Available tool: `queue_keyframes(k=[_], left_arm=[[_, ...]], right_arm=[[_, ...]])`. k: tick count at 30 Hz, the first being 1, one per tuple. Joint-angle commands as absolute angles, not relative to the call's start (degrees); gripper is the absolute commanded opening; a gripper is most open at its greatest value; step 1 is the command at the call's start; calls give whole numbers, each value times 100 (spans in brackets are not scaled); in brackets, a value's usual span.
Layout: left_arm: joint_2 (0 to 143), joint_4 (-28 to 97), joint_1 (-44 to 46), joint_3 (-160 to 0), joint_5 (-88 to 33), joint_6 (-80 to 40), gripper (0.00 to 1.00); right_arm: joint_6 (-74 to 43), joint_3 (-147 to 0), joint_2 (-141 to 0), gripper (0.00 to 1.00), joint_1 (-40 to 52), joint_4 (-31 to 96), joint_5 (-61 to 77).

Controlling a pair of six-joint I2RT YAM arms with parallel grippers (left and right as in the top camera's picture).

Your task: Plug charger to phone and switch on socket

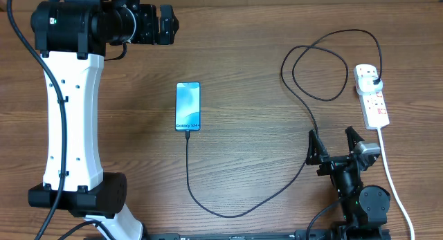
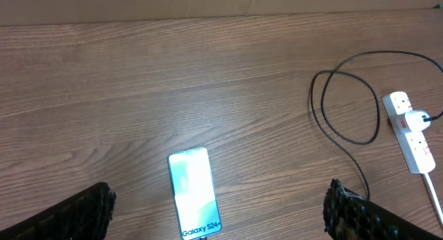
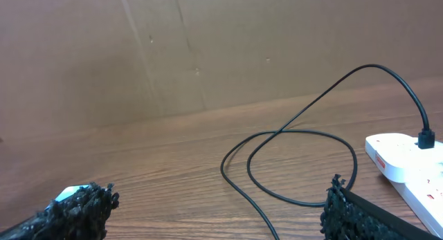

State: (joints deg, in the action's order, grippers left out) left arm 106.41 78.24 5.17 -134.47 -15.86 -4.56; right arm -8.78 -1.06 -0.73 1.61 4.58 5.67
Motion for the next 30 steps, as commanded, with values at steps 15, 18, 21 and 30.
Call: queue_keyframes(k=[15, 18, 21, 30], left_arm=[[7089, 5922, 602, -9708, -998, -204, 99], [6169, 4792, 602, -8383, -989, 3, 100], [5275, 3531, 596, -7008, -989, 165, 100], [3205, 790, 257, -3747, -1181, 357, 100]], right_arm=[[-893, -45, -16, 100, 202, 438, 517], [-893, -45, -16, 100, 202, 438, 517], [-891, -45, -16, 100, 202, 438, 517], [-893, -45, -16, 100, 202, 438, 517]])
